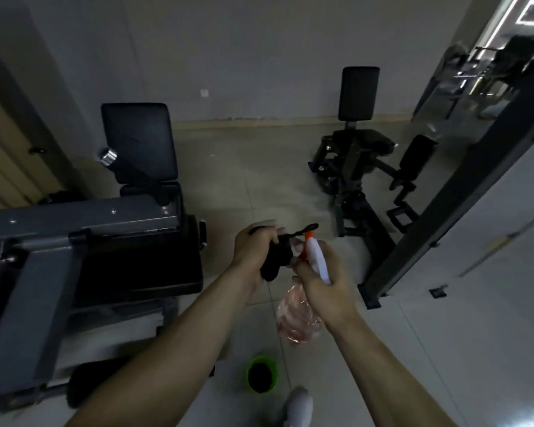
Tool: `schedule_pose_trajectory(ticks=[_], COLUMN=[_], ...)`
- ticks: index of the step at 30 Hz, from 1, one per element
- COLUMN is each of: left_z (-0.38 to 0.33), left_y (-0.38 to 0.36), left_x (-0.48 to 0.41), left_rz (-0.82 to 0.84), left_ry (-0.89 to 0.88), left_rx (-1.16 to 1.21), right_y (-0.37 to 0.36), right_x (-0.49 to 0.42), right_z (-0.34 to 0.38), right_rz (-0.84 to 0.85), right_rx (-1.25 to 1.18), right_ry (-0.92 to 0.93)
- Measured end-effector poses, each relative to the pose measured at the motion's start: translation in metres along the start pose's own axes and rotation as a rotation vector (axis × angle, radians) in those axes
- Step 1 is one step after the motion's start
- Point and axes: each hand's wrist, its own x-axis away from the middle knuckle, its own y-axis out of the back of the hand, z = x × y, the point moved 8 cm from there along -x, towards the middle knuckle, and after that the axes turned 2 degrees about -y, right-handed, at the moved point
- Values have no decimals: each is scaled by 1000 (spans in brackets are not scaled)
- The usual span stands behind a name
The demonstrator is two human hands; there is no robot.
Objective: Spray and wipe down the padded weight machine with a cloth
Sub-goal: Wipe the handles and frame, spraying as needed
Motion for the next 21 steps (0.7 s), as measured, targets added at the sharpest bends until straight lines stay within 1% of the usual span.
schedule_pose_trajectory(ticks=[4, 6, 8, 10, 12, 14, 16, 18, 21], left_z=[-4, -10, -17, -27, -43, -63, -89, -104, -123], left_y=[-49, -65, -84, -94, -98, -88, -63, -40, -19], left_x=[-59, -93, -133, -168, -198, -227, -252, -268, -301], left_rz=[86, 142, 177, 86, -60, -219, -424, -557, -667], left_ry=[84, 87, 88, 105, 105, 54, -46, -103, -159], left_rx=[121, 131, 132, 166, 191, 230, 270, 260, 289], right_y=[9, 12, 22, 25, 19, 13, 6, -4, -39], right_x=[-82, -121, -170, -215, -253, -291, -335, -372, -432], right_z=[-9, -11, -17, -14, -11, -6, 3, 6, 8], right_rz=[157, 219, 248, 295, 344, 359, 366, 377, 493], right_rx=[46, 77, 78, 105, 135, 139, 81, -2, -41], right_ry=[-9, -7, -48, -33, -2, 25, 22, -41, -153])
